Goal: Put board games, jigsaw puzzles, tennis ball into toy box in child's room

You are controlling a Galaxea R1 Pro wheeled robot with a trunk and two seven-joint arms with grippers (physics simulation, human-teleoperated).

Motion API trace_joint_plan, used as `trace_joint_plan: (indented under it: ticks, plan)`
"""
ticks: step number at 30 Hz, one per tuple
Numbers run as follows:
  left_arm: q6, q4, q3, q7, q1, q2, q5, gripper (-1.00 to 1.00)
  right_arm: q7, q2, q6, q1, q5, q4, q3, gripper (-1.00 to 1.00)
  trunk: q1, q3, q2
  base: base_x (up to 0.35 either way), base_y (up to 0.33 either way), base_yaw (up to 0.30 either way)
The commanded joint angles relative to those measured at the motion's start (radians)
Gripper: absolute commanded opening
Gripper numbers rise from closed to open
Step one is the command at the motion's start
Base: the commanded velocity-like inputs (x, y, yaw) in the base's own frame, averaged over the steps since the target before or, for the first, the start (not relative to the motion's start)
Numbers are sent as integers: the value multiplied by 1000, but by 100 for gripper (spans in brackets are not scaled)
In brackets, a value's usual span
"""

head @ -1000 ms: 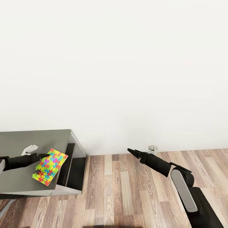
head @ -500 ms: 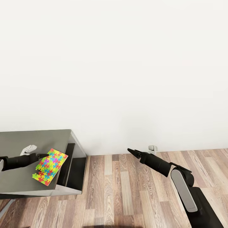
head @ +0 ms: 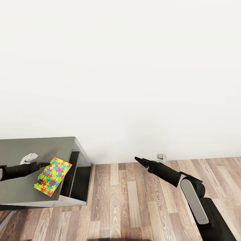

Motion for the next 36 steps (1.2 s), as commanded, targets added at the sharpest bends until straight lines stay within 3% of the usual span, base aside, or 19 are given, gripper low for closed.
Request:
trace_joint_plan:
  ticks: [1,36]
  plan:
    - [7,0,2,-1,-1,0,4,100,0,-1,5,-1,-4,0,0,100,1,-1,-2,0,0,0]
    - [-6,-1,-3,-11,-1,-3,6,100,1,-2,9,-1,-5,0,0,100,1,-36,-2,0,0,0]
